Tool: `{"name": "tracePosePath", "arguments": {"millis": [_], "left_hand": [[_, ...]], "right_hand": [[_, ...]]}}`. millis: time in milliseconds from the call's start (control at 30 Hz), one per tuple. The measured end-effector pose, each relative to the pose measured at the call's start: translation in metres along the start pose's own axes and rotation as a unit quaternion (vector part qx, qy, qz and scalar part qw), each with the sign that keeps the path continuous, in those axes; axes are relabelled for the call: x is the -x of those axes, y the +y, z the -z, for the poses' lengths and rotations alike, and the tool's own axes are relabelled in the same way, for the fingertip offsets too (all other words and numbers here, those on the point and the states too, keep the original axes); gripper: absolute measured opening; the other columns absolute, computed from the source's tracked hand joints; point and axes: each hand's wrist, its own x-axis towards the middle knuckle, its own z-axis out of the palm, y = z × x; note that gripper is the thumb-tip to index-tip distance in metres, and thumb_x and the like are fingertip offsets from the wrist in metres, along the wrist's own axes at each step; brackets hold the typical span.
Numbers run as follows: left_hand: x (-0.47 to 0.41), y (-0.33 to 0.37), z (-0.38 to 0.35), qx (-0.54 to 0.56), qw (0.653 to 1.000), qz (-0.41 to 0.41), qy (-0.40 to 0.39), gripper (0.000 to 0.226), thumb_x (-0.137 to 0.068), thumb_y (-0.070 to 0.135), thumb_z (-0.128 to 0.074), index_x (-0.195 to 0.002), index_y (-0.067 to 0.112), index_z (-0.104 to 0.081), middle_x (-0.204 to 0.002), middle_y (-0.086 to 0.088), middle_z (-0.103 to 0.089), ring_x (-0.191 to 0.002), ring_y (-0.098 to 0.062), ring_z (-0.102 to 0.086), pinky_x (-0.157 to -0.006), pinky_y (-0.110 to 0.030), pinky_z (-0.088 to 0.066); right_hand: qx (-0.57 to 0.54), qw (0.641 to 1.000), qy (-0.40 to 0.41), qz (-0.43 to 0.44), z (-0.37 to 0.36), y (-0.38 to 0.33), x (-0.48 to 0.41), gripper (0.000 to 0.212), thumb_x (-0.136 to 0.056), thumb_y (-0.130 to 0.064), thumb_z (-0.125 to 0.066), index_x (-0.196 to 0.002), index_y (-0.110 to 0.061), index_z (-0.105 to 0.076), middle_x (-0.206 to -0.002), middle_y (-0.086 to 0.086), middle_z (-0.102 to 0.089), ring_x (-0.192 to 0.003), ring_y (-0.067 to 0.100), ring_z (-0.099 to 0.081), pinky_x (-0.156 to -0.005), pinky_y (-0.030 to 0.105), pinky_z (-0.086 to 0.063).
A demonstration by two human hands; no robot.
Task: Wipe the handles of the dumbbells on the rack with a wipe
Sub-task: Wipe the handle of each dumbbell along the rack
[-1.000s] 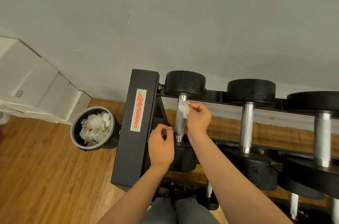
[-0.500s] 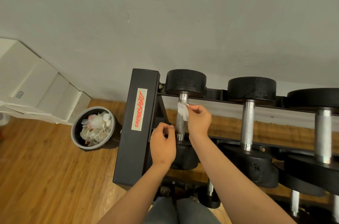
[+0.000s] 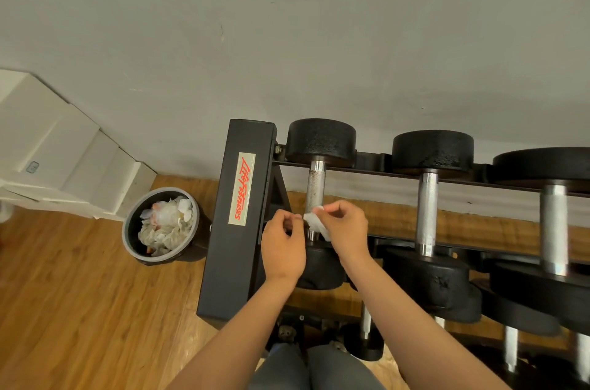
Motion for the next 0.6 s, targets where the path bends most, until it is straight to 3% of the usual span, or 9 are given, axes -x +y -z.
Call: {"name": "tracePosePath", "arguments": {"millis": [367,500,600], "left_hand": [[-0.002,0.001,0.0,0.014,1.0,0.017,-0.02,0.02,-0.1,0.027,-0.047,-0.09,0.016,-0.061,-0.088,-0.001,-0.065,-0.089,-0.013,-0.059,-0.073,-0.018,-0.04],[0.0,-0.005,0.006,0.005,0.999,0.0,-0.051,0.016,-0.099,0.023,-0.048,-0.092,0.016,-0.061,-0.094,0.0,-0.063,-0.094,-0.009,-0.057,-0.082,-0.019,-0.042],[0.01,-0.013,0.011,-0.025,0.997,-0.029,-0.068,0.016,-0.099,0.022,-0.048,-0.092,0.016,-0.061,-0.094,0.002,-0.06,-0.093,-0.002,-0.052,-0.081,-0.011,-0.037]], "right_hand": [[0.196,0.967,-0.165,-0.007,0.028,-0.016,0.004,0.021,-0.087,-0.008,-0.067,-0.07,-0.019,-0.061,-0.075,-0.007,-0.059,-0.071,0.002,-0.054,-0.067,0.015,-0.043],[0.171,0.974,-0.149,0.012,0.038,-0.016,0.019,0.009,-0.087,-0.015,-0.069,-0.078,-0.018,-0.066,-0.085,-0.003,-0.066,-0.08,0.007,-0.061,-0.076,0.022,-0.052],[0.088,0.988,-0.11,0.066,0.045,-0.001,0.045,0.001,-0.088,-0.02,-0.067,-0.088,-0.019,-0.068,-0.09,-0.007,-0.068,-0.089,0.005,-0.063,-0.085,0.022,-0.05]]}}
